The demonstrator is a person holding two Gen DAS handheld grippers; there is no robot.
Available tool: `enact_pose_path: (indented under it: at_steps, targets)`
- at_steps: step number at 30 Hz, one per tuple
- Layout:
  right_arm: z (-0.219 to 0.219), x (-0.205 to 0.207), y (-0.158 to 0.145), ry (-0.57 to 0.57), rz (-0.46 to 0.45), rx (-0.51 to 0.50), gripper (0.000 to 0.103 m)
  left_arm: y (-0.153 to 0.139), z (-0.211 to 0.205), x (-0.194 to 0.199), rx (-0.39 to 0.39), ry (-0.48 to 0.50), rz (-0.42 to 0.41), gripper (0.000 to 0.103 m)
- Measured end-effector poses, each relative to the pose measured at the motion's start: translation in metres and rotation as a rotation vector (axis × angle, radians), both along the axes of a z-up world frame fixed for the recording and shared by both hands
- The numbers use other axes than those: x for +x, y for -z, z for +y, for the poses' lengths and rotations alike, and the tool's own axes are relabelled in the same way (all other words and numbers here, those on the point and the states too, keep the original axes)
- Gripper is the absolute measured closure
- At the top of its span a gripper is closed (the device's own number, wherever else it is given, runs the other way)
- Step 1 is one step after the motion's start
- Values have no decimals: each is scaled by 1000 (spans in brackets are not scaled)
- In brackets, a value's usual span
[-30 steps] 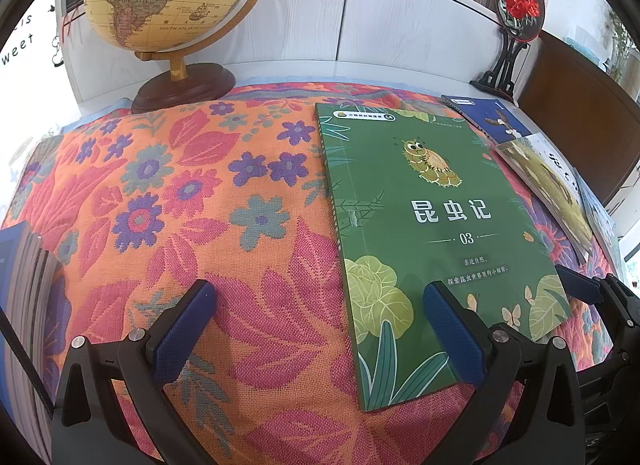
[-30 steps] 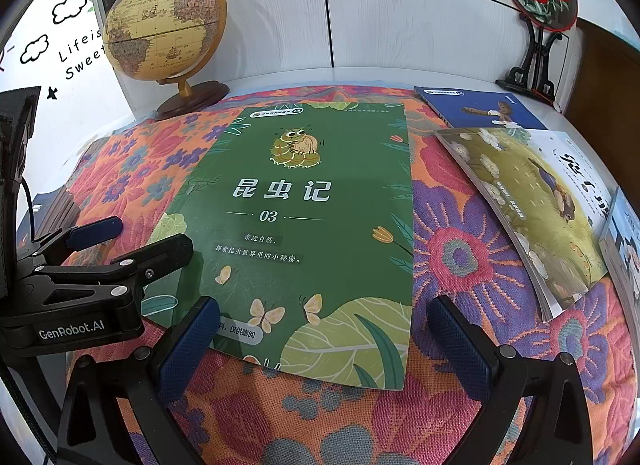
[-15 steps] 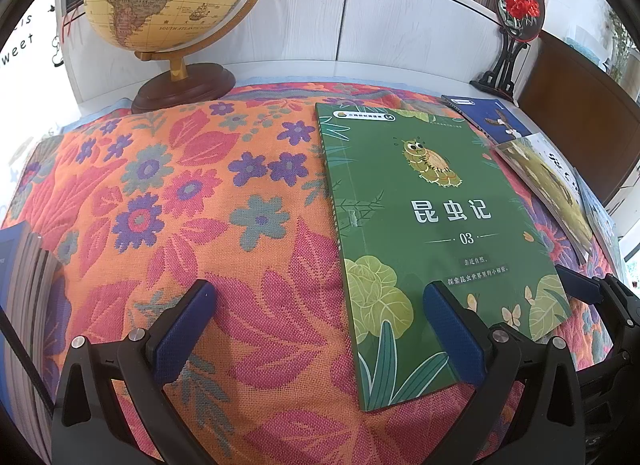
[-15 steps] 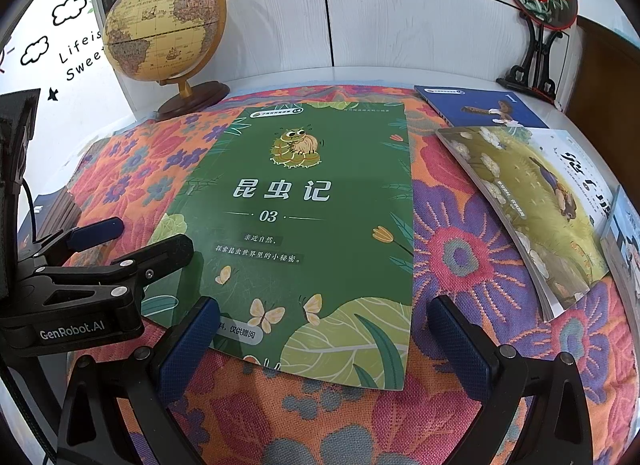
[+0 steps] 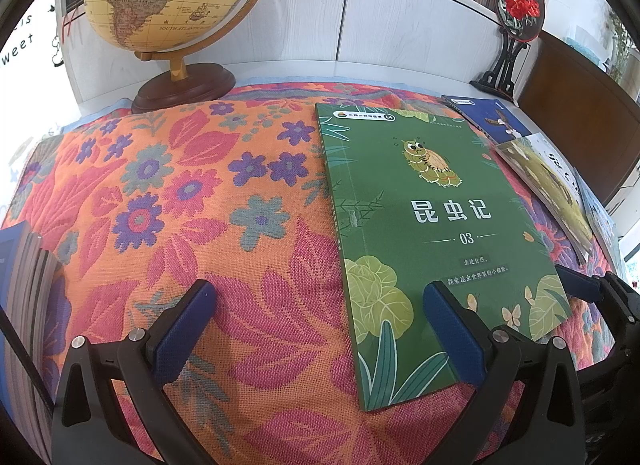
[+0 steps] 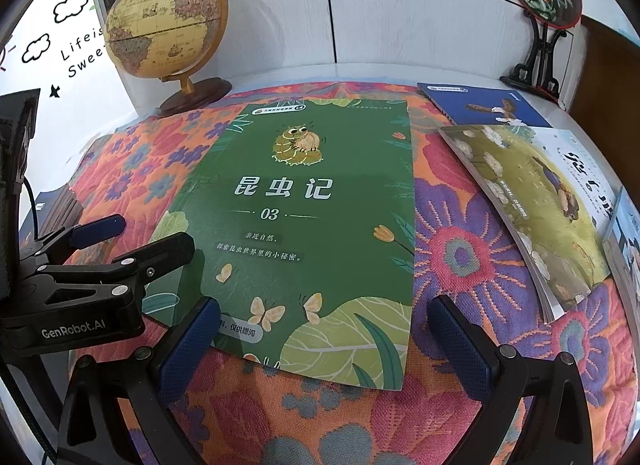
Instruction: Organize books
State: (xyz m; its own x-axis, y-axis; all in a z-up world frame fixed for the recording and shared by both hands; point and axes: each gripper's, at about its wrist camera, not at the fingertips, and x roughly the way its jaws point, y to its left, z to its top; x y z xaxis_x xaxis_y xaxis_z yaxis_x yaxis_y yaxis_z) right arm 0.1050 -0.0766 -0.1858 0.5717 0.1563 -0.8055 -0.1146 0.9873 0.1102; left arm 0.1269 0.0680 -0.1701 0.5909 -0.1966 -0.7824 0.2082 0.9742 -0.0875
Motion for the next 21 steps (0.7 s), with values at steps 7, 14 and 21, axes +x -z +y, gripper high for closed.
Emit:
enact_pose_path:
  at_steps: [7,14,21]
  targets:
    - [-31,9,-7,-1,86,239,0,0,-1,0,1,-1,0,0]
    - [-74,32,-9,13,177,486,26,-6,2,9,19,-2,150,0]
    - [-79,49,-4,-60,222,564,26,-8,-2,38,64,-52,416,0]
